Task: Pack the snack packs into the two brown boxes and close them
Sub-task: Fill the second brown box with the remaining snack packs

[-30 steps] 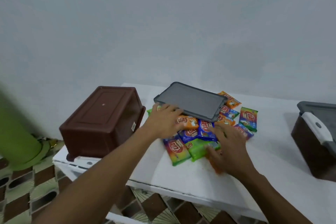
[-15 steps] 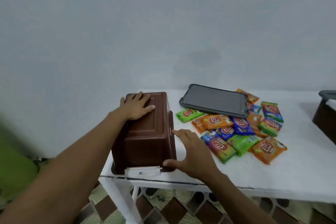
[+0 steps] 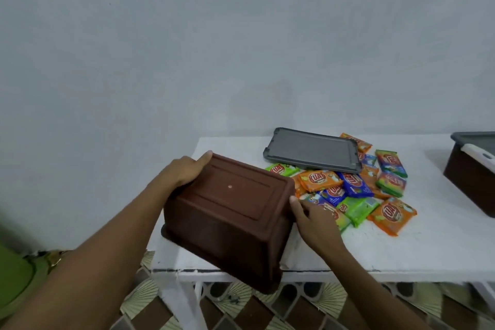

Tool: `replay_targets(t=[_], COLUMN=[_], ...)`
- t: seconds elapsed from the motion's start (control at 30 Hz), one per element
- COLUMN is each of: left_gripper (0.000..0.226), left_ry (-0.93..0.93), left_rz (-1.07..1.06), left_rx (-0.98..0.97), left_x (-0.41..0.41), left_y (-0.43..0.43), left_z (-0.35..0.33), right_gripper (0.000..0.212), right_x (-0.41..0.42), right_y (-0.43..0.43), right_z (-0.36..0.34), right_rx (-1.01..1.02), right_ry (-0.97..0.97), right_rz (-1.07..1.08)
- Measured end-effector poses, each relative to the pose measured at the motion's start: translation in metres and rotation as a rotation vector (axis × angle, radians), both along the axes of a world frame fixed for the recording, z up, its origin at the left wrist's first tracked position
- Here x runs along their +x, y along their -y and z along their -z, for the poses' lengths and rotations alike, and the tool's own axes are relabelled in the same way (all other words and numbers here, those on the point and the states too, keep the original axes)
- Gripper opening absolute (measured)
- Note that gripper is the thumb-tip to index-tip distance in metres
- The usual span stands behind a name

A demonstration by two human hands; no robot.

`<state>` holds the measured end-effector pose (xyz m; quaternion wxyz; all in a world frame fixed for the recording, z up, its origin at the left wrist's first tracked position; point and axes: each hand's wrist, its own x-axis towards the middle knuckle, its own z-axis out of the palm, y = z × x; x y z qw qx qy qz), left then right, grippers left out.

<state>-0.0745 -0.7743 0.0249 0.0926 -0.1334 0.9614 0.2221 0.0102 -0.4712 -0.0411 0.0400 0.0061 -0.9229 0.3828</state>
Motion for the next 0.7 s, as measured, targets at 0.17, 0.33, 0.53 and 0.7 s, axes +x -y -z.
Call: replay_targets(t=[0.17,0.33,0.53,0.7], left_gripper=[0.104,0.073,0.086,0.068], left_ry=[-0.225,-0.491,-0.382,-0.198], left_rz=[-0.115,-0.193,-0.267,-0.192], left_rx=[0.459,0.989,0.981,0.953], left_x=[0.019,0.032,0.047,0.060], left_y=[0.017,0.032,0.047,0.052], left_z=[-0.028,-0.057,-0.025,-0.014], right_gripper=[0.053,0.037,0.045,0.050], right_x=[0.009,0.000,0.007,0.009], right_y=[0.014,0.017,0.014,0.015], right_z=[-0.043,-0.080,-0.076,-0.076], right_rx=[-0.423,-0.820,-0.901,-1.071], right_ry=[-0.040,-0.149,-0.161,0.023], right_rz=[0.031,0.150,0.230,0.279])
